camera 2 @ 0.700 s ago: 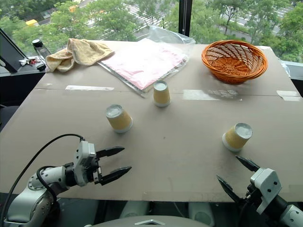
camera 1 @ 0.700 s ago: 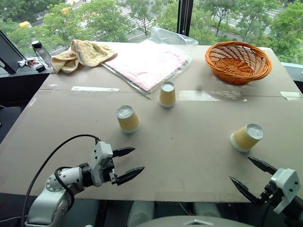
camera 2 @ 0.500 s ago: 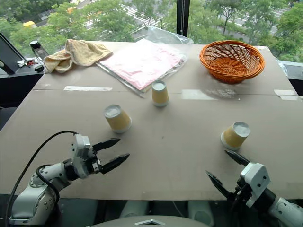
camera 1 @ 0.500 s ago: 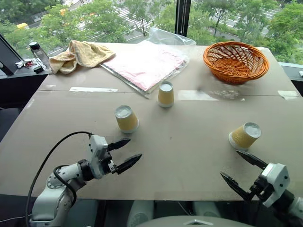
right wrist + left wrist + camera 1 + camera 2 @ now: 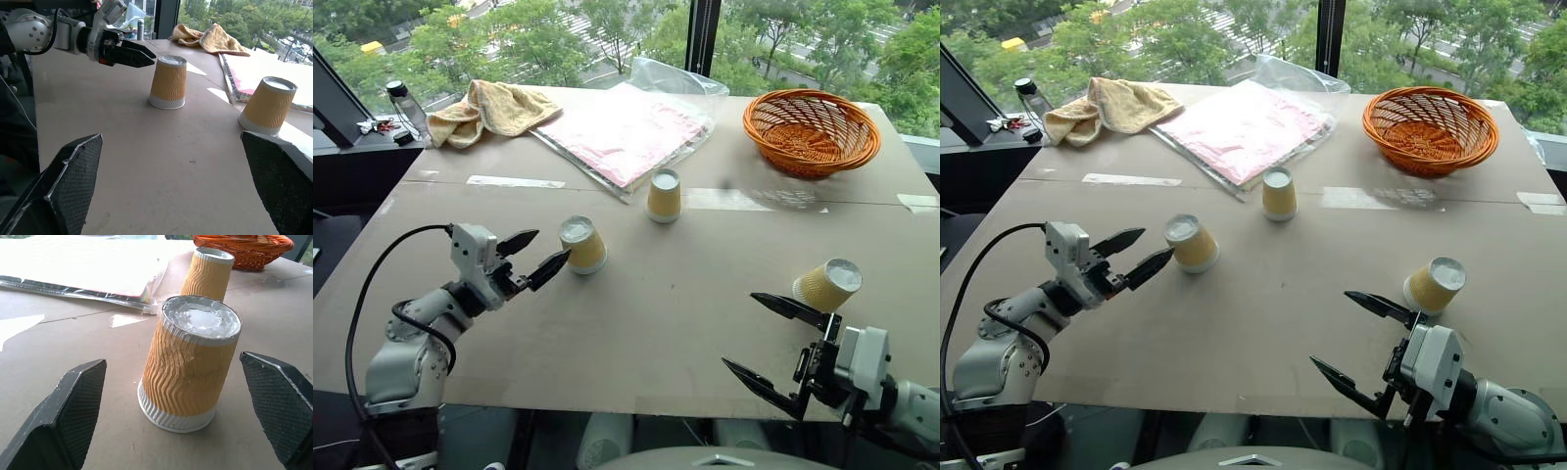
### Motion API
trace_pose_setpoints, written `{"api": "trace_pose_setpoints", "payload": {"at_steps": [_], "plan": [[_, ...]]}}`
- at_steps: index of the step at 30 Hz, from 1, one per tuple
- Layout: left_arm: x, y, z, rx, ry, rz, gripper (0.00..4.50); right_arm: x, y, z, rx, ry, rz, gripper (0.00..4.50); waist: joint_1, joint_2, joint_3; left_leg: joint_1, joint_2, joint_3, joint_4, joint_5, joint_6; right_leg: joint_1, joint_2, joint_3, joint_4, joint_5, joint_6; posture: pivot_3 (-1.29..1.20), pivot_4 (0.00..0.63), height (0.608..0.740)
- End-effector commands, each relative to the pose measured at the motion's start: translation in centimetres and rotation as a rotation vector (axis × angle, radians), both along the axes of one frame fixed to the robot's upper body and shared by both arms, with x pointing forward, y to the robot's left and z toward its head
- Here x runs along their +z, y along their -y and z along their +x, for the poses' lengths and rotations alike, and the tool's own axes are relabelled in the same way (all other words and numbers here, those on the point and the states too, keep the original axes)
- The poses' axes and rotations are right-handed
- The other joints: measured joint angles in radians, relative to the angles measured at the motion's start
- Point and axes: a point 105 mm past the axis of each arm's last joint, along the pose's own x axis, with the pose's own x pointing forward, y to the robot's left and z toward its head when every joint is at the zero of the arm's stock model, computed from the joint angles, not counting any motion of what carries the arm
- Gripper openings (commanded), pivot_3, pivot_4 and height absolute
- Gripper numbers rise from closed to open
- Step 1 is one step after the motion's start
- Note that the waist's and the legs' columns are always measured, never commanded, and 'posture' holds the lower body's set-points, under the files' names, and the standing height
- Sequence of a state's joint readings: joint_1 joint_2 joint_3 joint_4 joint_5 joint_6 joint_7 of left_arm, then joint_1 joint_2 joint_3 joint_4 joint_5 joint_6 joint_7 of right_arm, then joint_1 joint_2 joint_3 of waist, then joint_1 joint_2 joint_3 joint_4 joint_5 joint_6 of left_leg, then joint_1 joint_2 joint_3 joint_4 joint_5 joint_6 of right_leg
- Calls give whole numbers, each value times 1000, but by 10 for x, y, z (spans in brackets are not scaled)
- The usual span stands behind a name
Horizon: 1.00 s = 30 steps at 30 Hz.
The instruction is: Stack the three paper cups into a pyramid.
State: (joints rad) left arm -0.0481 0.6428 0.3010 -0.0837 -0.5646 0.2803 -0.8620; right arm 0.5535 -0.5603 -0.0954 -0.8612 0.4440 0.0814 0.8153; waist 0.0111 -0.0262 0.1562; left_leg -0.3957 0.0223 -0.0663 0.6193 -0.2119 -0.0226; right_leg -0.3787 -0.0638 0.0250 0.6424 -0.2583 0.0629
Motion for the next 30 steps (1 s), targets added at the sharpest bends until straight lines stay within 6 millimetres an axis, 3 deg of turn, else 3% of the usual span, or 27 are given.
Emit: {"api": "trace_pose_setpoints", "payload": {"at_steps": [1, 8, 12, 16, 20, 23, 30], "plan": [[6, 4, 9, -71, 20, 47, 4500, 12, -3, -6, 18, 35, 9, 4467, -1, 0, 0, 0, 0, 0, 0, 0, 0, 0, 0, 0, 0, 0, 0, 0, 150, 740], [5, 30, 28, -237, 15, 102, 4500, 14, -3, -8, -30, 37, 13, 4467, 0, 0, 0, 0, 0, 0, 0, 0, 0, 0, 1, 0, 0, 0, 0, 0, 150, 740], [7, 46, 26, -345, 22, 115, 2740, 14, -1, -10, -66, 34, 11, 4500, -1, 0, 0, 0, 0, 0, 0, 0, 0, 0, 1, 0, 0, 0, 0, 0, 150, 740], [10, 75, 9, -541, 2, 98, 2740, 12, 1, -10, -105, 33, 4, 4500, -6, 0, 0, 0, 0, 0, 0, 0, 0, 0, 1, 0, 0, 0, 0, 0, 150, 740], [10, 94, 6, -617, 13, 112, 2740, 11, 3, -10, -137, 38, -1, 4500, -5, 0, 0, -1, 0, 0, 1, 0, 0, 0, 1, 0, 0, 0, 0, 0, 150, 740], [8, 113, 12, -648, 35, 126, 2740, 11, 5, -14, -172, 30, -13, 4500, 3, 0, 0, 0, 0, 0, 1, 0, 0, 0, 1, 0, 1, 0, 1, 0, 150, 740], [0, 131, 27, -650, 62, 135, 2740, 10, 7, -18, -232, 31, -17, 4500, -8, 0, 0, -1, 0, 0, 2, 0, 0, 0, 1, 0, 1, -1, 2, 0, 150, 740]]}}
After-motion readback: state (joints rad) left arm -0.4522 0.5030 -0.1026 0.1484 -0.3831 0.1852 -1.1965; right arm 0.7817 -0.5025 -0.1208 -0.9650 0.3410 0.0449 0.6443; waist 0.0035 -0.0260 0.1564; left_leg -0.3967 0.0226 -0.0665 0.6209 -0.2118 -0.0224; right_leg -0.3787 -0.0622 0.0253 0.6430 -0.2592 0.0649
